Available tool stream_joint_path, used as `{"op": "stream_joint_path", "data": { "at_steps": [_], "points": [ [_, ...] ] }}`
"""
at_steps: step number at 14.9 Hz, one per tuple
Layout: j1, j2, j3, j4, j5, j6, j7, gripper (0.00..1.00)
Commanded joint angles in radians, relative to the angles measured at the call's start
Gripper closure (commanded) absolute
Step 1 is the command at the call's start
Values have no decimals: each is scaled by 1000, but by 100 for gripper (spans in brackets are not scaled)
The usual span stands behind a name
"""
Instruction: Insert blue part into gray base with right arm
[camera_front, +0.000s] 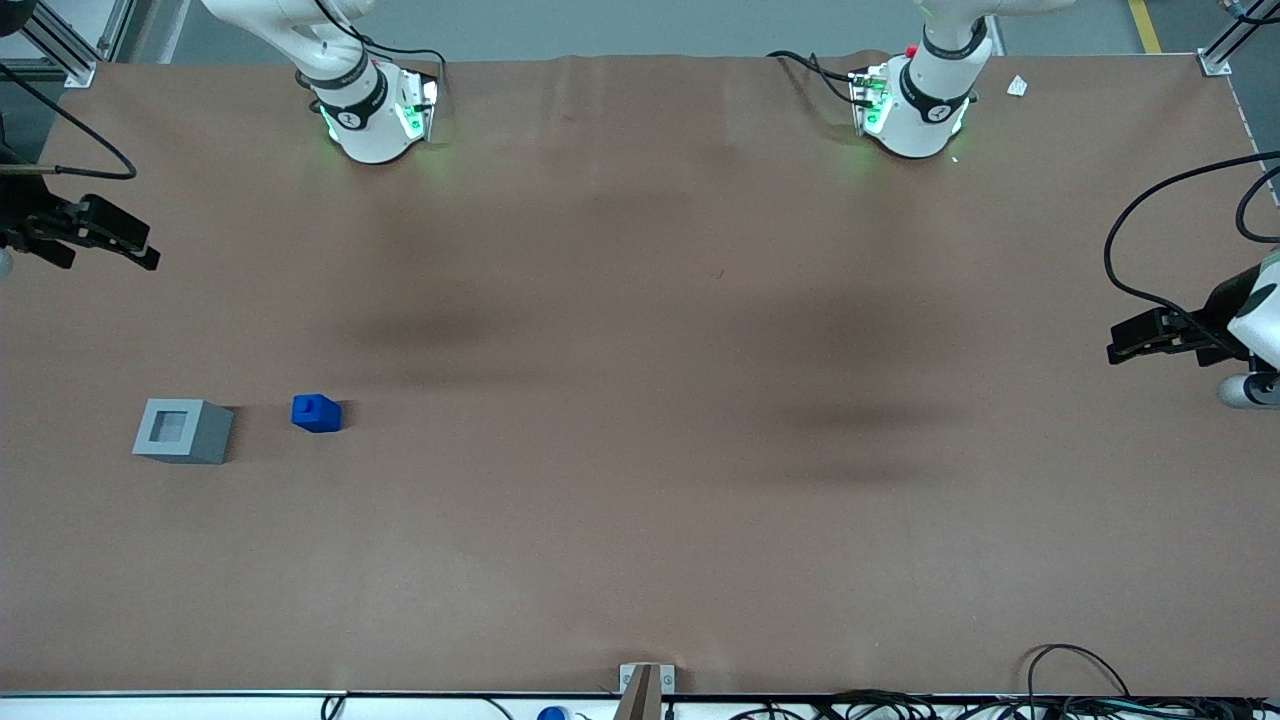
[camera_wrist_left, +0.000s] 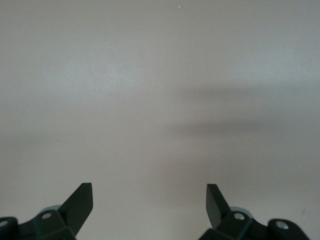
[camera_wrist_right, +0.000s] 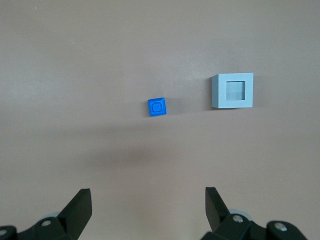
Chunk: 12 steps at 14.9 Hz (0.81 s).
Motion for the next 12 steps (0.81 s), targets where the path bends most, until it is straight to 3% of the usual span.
{"op": "stream_joint_path", "data": {
  "at_steps": [1,12],
  "points": [
    [-15,-7,8,-8,8,2,-15,0],
    [-50,-3,8,0,6,1,-14,0]
  ]
}}
